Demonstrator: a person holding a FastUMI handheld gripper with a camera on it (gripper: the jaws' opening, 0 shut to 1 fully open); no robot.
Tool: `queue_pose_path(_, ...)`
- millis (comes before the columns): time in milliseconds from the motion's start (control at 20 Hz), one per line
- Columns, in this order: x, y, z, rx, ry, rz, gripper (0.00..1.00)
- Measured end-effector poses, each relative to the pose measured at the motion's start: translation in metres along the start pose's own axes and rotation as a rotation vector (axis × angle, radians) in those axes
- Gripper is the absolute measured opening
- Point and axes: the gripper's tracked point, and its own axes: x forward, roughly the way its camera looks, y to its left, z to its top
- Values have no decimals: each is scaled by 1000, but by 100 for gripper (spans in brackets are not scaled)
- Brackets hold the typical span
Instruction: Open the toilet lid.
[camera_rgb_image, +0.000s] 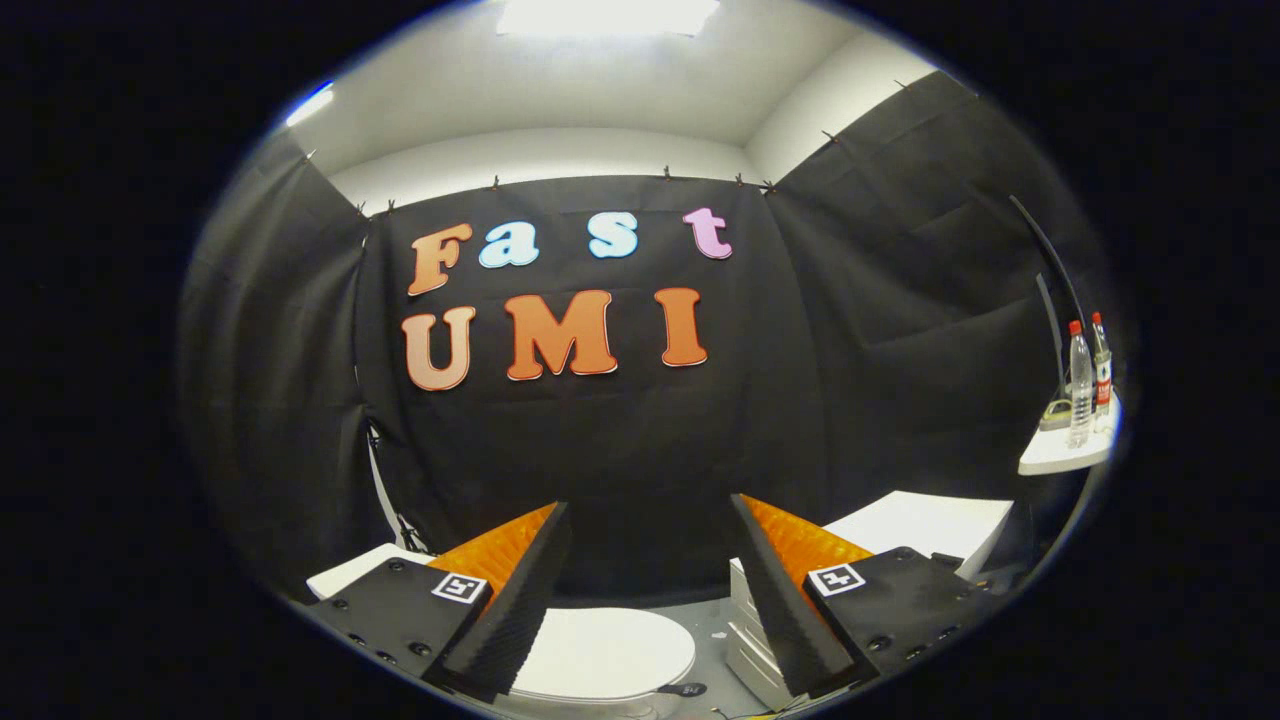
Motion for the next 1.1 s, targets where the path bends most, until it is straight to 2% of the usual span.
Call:
queue_pose_path(300, 17, -38, -80, 114, 75, -79, 98)
queue_pose_path(600, 28, -73, -196, 409, 165, -162, 98)
queue_pose_path(850, 9, -95, -304, 445, 291, -256, 98)
queue_pose_path(1100, 16, -100, -375, 522, 372, -303, 99)
